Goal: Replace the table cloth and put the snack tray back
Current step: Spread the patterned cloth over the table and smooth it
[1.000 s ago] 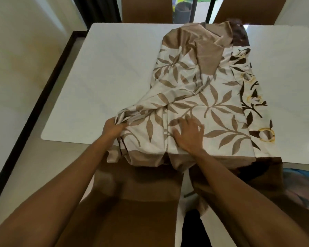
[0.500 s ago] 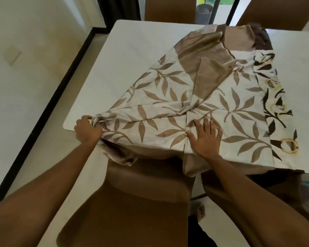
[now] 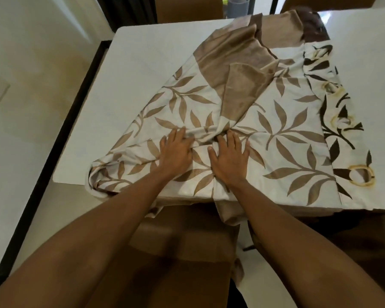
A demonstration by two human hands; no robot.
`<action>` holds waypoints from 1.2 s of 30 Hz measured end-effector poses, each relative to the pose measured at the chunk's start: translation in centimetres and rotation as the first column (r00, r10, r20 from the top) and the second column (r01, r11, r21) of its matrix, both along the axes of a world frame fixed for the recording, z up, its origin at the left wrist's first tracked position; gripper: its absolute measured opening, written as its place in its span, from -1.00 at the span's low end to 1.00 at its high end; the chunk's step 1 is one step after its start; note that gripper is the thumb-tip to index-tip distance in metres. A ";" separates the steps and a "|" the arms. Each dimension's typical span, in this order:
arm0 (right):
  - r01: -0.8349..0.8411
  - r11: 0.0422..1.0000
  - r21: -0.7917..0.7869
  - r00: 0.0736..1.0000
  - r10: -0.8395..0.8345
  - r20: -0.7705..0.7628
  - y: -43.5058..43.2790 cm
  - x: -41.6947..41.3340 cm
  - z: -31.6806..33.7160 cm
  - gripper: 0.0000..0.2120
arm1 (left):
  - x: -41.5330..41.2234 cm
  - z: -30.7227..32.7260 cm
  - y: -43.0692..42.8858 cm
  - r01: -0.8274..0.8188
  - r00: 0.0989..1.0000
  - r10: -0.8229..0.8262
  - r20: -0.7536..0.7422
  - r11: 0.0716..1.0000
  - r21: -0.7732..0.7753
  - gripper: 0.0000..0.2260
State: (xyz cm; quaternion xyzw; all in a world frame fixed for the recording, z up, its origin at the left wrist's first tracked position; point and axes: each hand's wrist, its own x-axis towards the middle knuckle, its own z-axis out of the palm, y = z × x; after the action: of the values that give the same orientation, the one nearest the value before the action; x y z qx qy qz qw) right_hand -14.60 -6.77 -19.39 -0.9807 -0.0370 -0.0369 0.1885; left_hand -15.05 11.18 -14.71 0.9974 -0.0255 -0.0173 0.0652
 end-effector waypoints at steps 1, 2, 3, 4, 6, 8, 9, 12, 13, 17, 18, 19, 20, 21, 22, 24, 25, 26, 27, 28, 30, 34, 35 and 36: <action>-0.011 1.000 -0.002 1.000 0.011 0.015 -0.1 -0.1 -0.1 -0.49 | 0.7 0.1 -0.2 -0.032 0.999 0.032 -0.013 0.999 0.015 -0.58; -0.019 1.000 -0.005 1.000 0.019 0.023 -0.3 -0.2 -0.2 -0.49 | 1.4 0.2 -0.1 -0.055 0.998 0.055 -0.019 0.998 0.025 -0.57; -0.032 0.999 -0.008 0.999 0.032 0.023 -0.4 -0.3 -0.2 -0.48 | 1.9 0.5 0.2 -0.075 0.997 0.075 -0.010 0.997 0.024 -0.57; -0.042 0.999 -0.011 0.999 0.042 0.018 -0.4 -0.3 -0.2 -0.47 | 2.3 0.9 0.8 -0.095 0.995 0.095 0.004 0.995 0.017 -0.57; -0.048 0.999 -0.007 0.999 0.048 -0.002 -0.5 -0.3 0.0 -0.47 | 3.2 1.9 2.6 -0.155 0.988 0.155 0.015 0.988 -0.014 -0.55; -0.055 0.998 -0.007 0.998 0.055 0.001 -0.4 -0.5 0.2 -0.47 | 4.0 3.1 5.0 -0.246 0.968 0.248 0.026 0.967 -0.070 -0.55; -0.053 0.999 -0.005 0.999 0.053 0.007 -0.4 -0.5 0.3 -0.48 | 4.4 3.7 6.2 -0.309 0.948 0.315 0.043 0.945 -0.109 -0.55; 0.005 1.000 0.013 1.000 -0.005 -0.011 0.0 -0.5 0.6 -0.54 | 5.2 4.9 10.1 -0.476 0.869 0.494 0.023 0.848 -0.230 -0.57; 0.046 0.999 0.008 0.999 -0.046 -0.006 1.0 -0.3 1.0 -0.56 | 5.5 5.1 12.1 -0.495 0.858 0.513 0.000 0.827 -0.266 -0.58; 0.115 0.993 0.002 0.993 -0.115 0.013 4.7 1.3 2.7 -0.60 | 5.9 4.4 17.8 -0.534 0.834 0.543 -0.100 0.748 -0.394 -0.60; 0.096 0.995 -0.002 0.995 -0.096 0.007 6.2 1.8 3.1 -0.61 | 6.0 4.1 19.0 -0.535 0.832 0.543 -0.118 0.727 -0.429 -0.60; 0.071 0.997 -0.016 0.997 -0.071 -0.001 8.7 2.1 3.2 -0.61 | 6.2 4.0 20.7 -0.525 0.838 0.529 -0.135 0.714 -0.463 -0.60; 0.046 0.999 -0.023 0.999 -0.046 -0.005 10.8 2.4 3.3 -0.61 | 6.5 3.8 21.9 -0.509 0.847 0.513 -0.142 0.702 -0.499 -0.60; 0.024 0.999 -0.024 1.000 -0.024 -0.003 12.7 2.8 3.4 -0.60 | 6.7 3.6 23.1 -0.486 0.858 0.495 -0.140 0.692 -0.533 -0.58; 0.013 1.000 -0.026 1.000 -0.013 -0.008 14.6 3.0 3.3 -0.58 | 6.9 3.5 24.3 -0.460 0.872 0.472 -0.131 0.696 -0.552 -0.58; 0.026 0.999 -0.022 0.999 -0.027 -0.047 18.3 3.5 2.7 -0.54 | 7.5 3.4 27.3 -0.411 0.897 0.429 -0.105 0.723 -0.555 -0.58; 0.052 0.999 -0.014 0.995 -0.053 -0.080 19.4 3.8 2.3 -0.51 | 7.9 3.4 28.7 -0.404 0.903 0.417 -0.107 0.732 -0.548 -0.59; 0.087 0.996 -0.015 0.990 -0.088 -0.109 19.9 4.0 1.8 -0.49 | 8.2 3.3 29.8 -0.395 0.909 0.402 -0.113 0.738 -0.547 -0.59; 0.117 0.993 -0.034 0.985 -0.120 -0.125 20.8 4.3 1.5 -0.47 | 8.6 3.4 31.5 -0.386 0.915 0.385 -0.121 0.745 -0.545 -0.61; 0.136 0.989 -0.057 0.980 -0.143 -0.137 21.1 4.4 1.2 -0.45 | 9.1 3.5 32.8 -0.373 0.922 0.368 -0.121 0.756 -0.537 -0.64; 0.145 0.986 -0.085 0.972 -0.158 -0.176 20.9 4.2 1.0 -0.44 | 10.3 3.9 34.7 -0.359 0.931 0.343 -0.127 0.790 -0.497 -0.72; 0.190 0.981 -0.048 0.958 -0.196 -0.207 21.0 4.3 1.9 -0.48 | 11.8 5.2 36.3 -0.418 0.908 0.368 -0.199 0.831 -0.367 -0.61; 0.224 0.974 -0.044 0.950 -0.228 -0.213 22.0 4.9 2.5 -0.49 | 12.1 5.6 36.9 -0.414 0.909 0.362 -0.209 0.845 -0.338 -0.53; 0.260 0.964 -0.044 0.937 -0.264 -0.229 22.2 5.0 2.7 -0.51 | 11.7 5.7 36.6 -0.373 0.925 0.321 -0.206 0.872 -0.317 -0.47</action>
State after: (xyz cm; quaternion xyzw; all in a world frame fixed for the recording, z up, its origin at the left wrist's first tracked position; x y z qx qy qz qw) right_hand -9.55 15.45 -16.72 -0.9756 0.1160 0.0541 0.1784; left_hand -3.34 47.82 -9.05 0.9538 0.1564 -0.0738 0.2456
